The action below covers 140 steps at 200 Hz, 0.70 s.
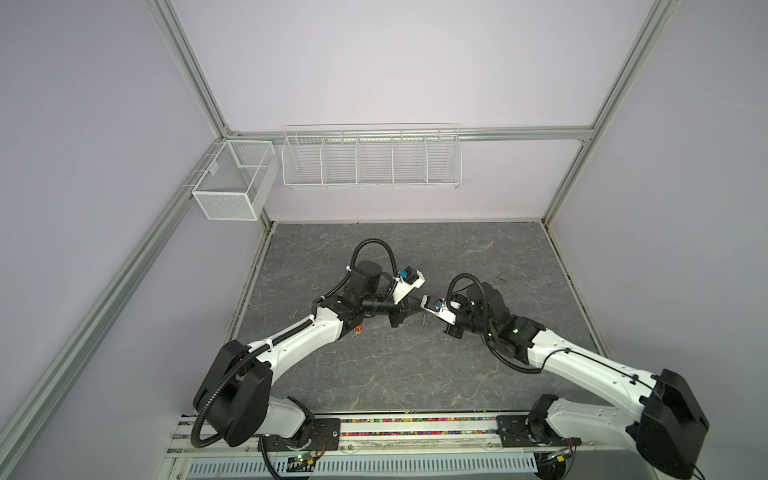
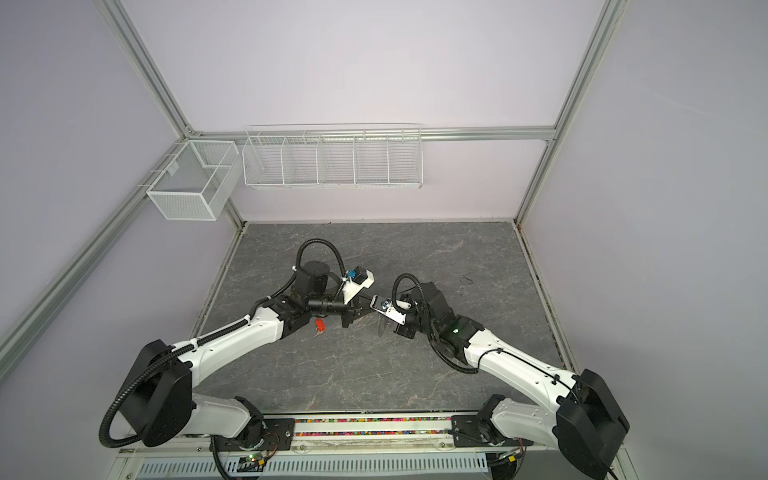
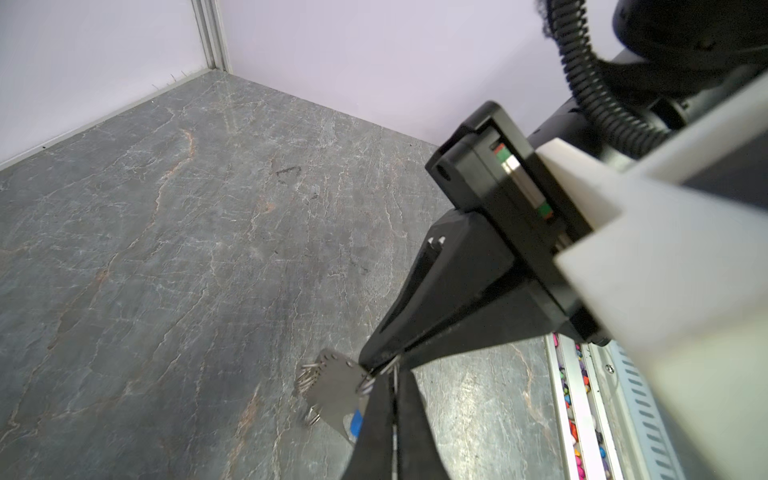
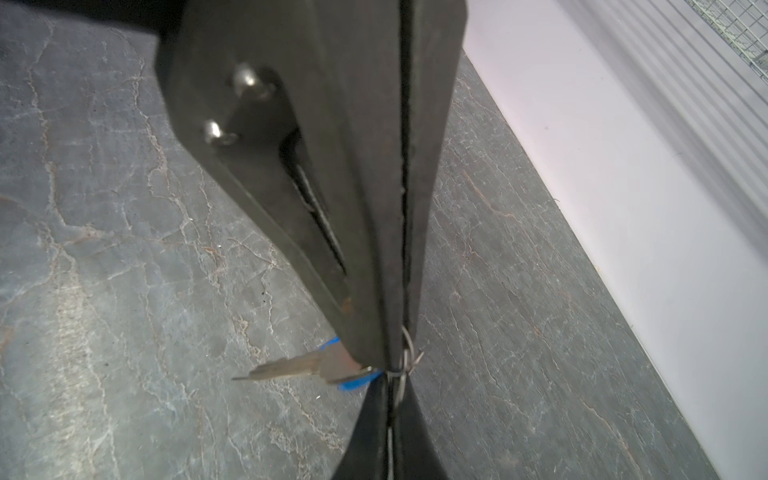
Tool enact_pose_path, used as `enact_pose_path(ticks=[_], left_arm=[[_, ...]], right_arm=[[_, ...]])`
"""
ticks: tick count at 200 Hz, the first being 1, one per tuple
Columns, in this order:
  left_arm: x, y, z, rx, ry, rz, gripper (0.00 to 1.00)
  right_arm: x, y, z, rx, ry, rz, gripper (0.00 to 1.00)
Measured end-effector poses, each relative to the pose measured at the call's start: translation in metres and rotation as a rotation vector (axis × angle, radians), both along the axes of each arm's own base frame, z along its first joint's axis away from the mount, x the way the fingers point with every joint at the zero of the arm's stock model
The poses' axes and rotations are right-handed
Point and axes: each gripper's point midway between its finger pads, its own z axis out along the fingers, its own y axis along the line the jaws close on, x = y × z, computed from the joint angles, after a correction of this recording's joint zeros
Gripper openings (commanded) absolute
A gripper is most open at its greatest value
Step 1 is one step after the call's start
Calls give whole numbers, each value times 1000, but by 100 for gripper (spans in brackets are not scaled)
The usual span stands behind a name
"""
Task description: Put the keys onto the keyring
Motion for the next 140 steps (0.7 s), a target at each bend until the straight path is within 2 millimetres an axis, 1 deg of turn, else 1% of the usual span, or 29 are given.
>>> enact_pose_path(ticks=[94,140], left_arm=[[7,-6,-7,74,48,51,0],[13,-6,-16,124,103,89,0]], right_arm=[[6,-5,-5,-32,-2,-39,7],[7,-7,-6,-39,-7,-51,7]])
